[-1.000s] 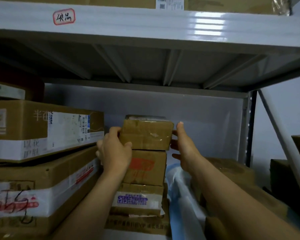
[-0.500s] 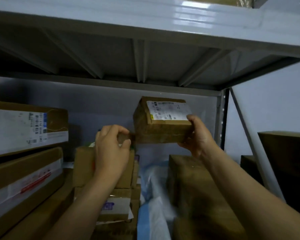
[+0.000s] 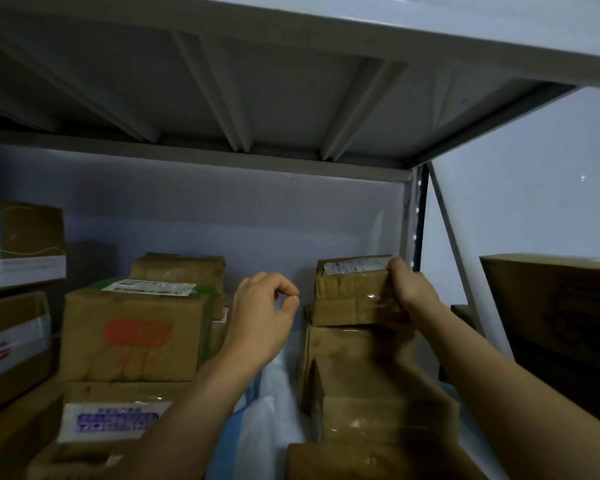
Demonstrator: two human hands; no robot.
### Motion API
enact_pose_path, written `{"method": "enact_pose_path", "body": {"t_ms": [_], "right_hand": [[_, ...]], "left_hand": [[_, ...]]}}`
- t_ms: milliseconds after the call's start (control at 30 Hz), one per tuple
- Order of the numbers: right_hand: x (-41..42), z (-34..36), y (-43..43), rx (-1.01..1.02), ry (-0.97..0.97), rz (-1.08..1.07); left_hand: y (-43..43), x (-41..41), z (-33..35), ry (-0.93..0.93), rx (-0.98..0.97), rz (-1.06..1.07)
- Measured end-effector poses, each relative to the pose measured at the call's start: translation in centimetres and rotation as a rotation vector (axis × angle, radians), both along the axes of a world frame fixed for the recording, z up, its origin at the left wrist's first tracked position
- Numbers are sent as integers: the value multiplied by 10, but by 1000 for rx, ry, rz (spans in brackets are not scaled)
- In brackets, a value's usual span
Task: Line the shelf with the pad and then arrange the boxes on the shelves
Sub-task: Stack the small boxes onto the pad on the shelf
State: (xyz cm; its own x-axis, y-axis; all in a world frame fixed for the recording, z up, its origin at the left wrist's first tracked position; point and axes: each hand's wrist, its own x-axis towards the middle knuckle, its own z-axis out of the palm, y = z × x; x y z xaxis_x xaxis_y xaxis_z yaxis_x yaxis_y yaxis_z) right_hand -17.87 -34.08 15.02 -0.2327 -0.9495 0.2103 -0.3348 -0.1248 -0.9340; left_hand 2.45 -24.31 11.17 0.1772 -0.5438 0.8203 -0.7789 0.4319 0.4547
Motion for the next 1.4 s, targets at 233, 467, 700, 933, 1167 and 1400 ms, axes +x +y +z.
{"method": "enact_pose_path", "body": {"t_ms": [233, 467, 700, 933, 1167, 1400], "right_hand": [[-4, -1, -6, -113, 508, -310], [73, 14, 40, -613, 514, -153], [164, -25, 87, -59, 279, 630], [184, -48, 96, 96, 124, 715], [170, -46, 104, -16, -47, 762], [144, -40, 104, -156, -263, 790]], "left_hand": [[-1, 1, -6, 17, 24, 30], [35, 38, 5, 129, -178, 172], [72, 96, -14, 521, -103, 477], [71, 135, -30, 841, 127, 356], [82, 129, -33, 823, 138, 141], [89, 99, -10, 866, 5, -115]]}}
